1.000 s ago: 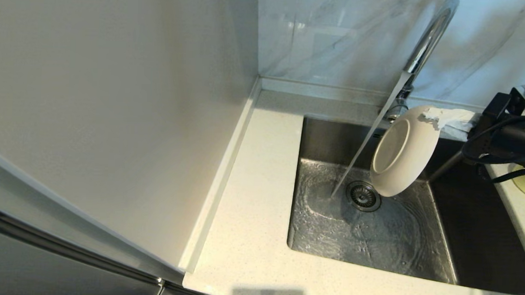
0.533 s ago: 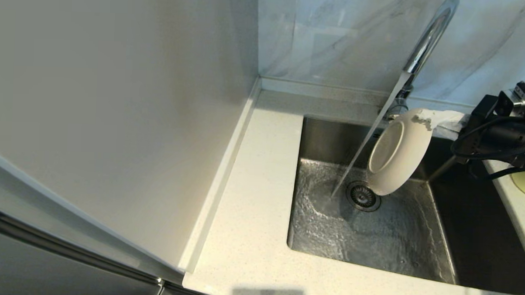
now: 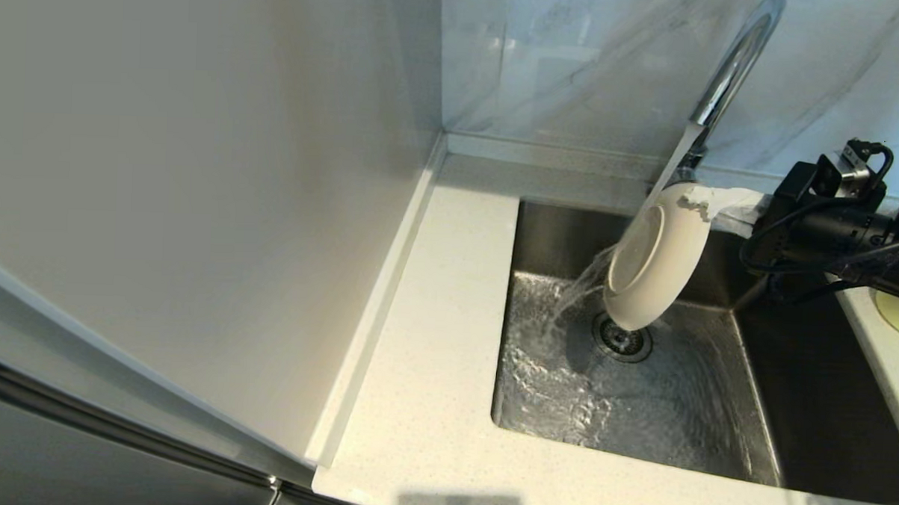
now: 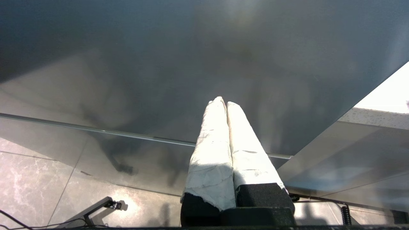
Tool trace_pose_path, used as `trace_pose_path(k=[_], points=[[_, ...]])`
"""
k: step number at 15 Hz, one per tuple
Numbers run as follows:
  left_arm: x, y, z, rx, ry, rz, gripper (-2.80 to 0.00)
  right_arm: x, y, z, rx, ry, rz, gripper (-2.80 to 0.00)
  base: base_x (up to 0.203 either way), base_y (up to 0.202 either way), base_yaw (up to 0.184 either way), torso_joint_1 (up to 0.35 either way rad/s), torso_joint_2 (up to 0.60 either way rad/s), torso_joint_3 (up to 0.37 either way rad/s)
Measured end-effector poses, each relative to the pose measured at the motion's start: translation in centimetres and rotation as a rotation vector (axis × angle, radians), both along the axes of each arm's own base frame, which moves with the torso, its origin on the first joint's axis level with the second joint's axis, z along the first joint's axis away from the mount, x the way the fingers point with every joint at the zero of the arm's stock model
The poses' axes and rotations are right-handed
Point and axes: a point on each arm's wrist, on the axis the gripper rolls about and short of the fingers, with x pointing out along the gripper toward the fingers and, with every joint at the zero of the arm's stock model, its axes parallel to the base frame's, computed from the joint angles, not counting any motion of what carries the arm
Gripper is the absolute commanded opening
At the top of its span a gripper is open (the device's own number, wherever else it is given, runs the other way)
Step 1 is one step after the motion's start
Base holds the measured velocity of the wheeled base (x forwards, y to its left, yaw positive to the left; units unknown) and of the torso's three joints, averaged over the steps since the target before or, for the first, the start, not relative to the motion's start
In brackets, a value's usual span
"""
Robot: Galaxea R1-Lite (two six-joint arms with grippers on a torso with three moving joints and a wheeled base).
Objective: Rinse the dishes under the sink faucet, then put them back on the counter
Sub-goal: Rinse the plate
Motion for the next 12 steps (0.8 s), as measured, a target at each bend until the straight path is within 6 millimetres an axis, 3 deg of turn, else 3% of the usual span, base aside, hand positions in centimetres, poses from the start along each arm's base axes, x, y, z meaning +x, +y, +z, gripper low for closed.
trace_pose_path(k=[12], points=[[0.0, 0.0, 0.0, 0.000, 0.000, 0.000, -2.80, 3.7, 0.8, -2.1, 0.001, 0.000, 0.021, -2.80, 0.000, 0.000, 0.000, 0.000, 0.00, 0.000]])
